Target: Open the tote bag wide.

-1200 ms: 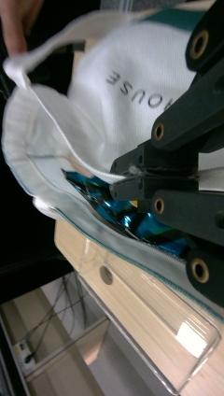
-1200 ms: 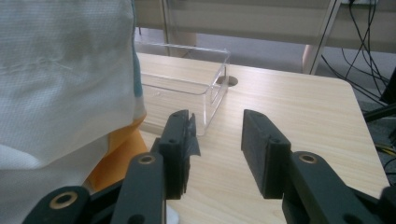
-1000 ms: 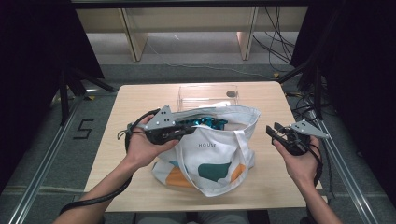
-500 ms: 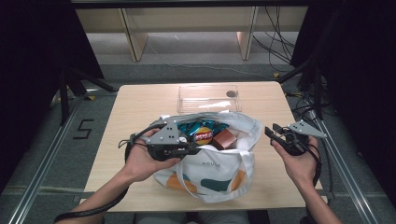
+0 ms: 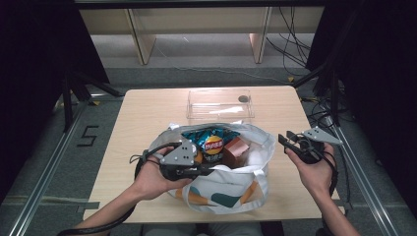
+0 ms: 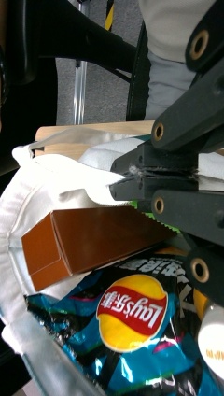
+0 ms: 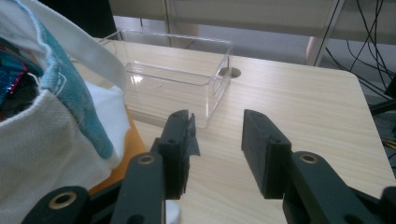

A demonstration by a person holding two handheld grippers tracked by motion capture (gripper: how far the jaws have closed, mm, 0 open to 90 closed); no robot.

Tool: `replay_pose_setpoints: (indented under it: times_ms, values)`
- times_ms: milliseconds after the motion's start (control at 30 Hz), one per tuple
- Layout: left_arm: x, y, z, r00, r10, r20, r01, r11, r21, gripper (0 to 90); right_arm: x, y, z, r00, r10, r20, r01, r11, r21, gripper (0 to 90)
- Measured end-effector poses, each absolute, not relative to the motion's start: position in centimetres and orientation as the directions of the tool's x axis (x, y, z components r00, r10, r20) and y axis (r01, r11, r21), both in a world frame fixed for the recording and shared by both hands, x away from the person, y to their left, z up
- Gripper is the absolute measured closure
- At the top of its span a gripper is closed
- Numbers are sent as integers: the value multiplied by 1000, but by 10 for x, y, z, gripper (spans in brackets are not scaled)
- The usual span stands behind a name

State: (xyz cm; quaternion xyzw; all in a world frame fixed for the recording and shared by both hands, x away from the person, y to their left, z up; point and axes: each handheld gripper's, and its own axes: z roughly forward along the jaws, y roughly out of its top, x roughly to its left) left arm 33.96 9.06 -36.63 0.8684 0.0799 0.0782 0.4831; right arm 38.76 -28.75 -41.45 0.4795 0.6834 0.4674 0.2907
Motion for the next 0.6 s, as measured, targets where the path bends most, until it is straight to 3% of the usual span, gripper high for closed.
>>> replay_pose_setpoints:
  times_ms: [467, 600]
  values:
    - [339, 83, -389, 977, 201, 71, 59, -575, 816, 871, 388, -287, -414, -379, 923, 64, 403, 103, 909, 615]
    - [340, 83, -390, 974, 210, 83, 53, -570, 820, 868, 389, -292, -411, -392, 919, 33, 366, 123, 923, 615]
